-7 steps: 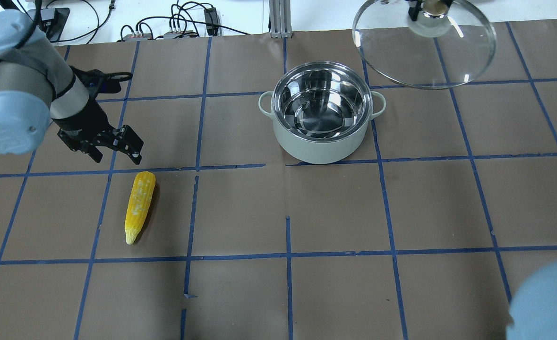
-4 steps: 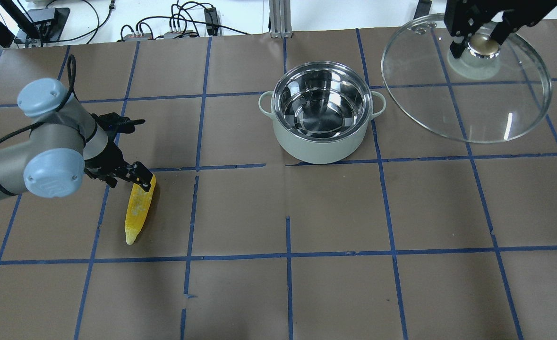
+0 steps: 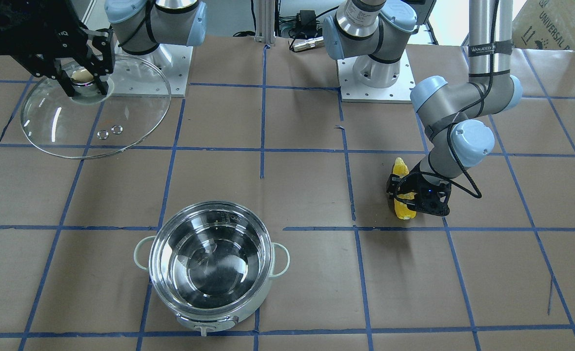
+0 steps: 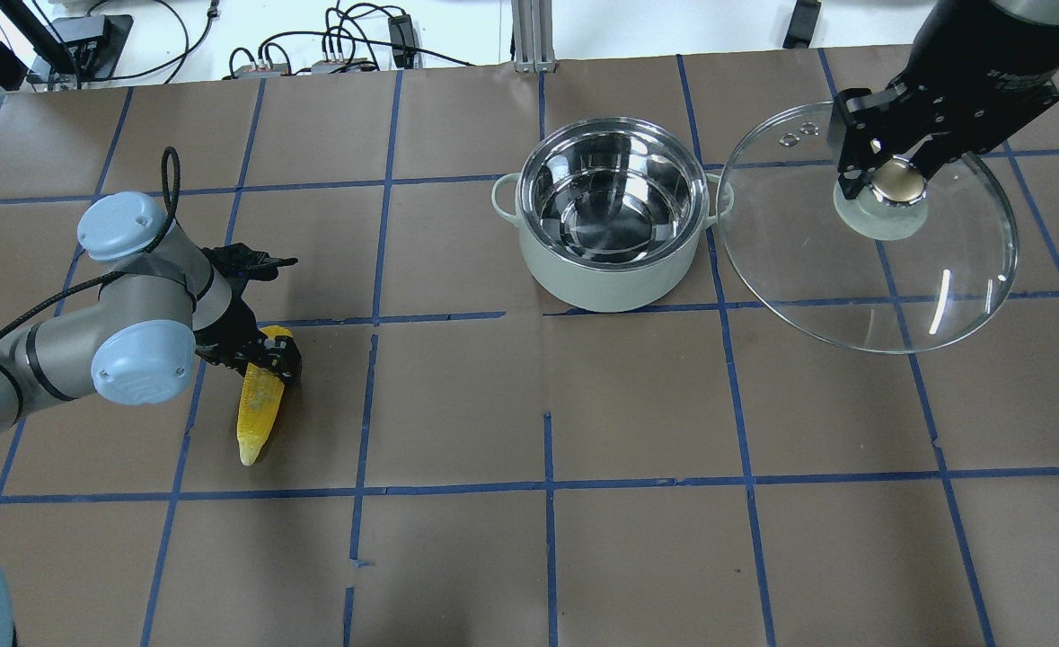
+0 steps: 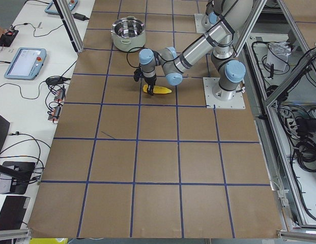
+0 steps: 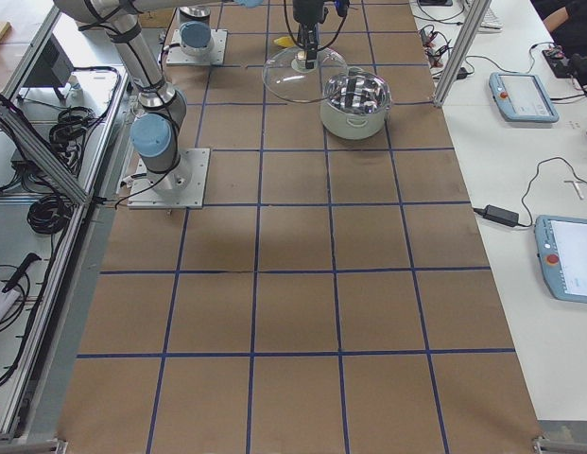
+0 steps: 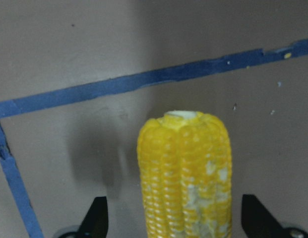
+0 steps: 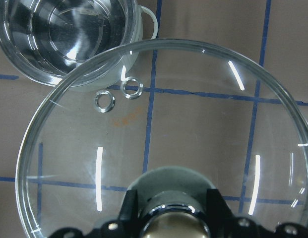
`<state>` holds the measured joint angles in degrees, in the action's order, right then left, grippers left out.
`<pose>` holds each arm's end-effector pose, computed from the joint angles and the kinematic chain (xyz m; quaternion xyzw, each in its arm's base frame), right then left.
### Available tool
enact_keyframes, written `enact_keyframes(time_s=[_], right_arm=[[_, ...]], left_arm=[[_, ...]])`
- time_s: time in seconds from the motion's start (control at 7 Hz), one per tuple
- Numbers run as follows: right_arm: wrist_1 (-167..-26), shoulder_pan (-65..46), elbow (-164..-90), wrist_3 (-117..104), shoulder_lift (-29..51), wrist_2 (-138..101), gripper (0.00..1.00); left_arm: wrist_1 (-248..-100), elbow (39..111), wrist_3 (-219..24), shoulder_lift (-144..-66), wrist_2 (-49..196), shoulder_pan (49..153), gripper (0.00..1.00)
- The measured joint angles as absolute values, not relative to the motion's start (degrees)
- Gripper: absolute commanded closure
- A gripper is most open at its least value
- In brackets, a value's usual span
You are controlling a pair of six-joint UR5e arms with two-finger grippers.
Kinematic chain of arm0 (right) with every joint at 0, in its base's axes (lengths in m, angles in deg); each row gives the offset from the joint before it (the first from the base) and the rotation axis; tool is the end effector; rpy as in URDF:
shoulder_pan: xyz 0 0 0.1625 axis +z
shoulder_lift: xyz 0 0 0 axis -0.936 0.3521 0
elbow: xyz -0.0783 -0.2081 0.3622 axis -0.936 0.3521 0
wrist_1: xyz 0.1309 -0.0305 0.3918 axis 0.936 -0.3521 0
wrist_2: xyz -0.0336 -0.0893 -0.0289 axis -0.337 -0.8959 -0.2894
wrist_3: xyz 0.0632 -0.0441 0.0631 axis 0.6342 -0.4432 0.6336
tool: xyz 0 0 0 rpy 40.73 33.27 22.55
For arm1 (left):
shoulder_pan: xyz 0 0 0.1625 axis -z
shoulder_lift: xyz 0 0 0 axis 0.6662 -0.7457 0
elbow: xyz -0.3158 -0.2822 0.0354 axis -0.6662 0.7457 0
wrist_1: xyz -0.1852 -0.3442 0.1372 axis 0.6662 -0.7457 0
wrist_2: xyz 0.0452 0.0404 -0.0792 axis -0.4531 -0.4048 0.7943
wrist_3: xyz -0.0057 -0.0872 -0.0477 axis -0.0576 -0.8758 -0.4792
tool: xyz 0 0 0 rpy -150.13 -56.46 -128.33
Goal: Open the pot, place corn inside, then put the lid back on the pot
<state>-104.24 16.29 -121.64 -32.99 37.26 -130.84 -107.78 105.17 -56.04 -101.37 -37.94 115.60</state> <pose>0.0999 -0.4595 0.5470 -0.0506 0.9984 -0.0269 0.0019 0.0036 -0.4911 0.1730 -0.0945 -0.9937 -0.0560 0.0222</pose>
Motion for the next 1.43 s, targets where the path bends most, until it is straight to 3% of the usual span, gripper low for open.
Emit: enact_keyframes(time_s=[0.29,0.57,1.43], right_arm=[[-105.6,16.3,-123.2,-32.7,37.4,-130.9,0.65],[-105.7,16.5,-123.1,-32.5,37.5,-131.5,0.65],[-106.2,16.7,-123.1,-32.5,37.0,-132.2,0.64]], left_arm=[[-108.4,104.4,-58.6,-100.0,-37.7,116.6,0.92],[-112.7,98.5,-63.6,-99.7,-37.5,121.5,0.92],[-133.3,55.4,-83.1,-116.2,-34.3,140.3,0.92]])
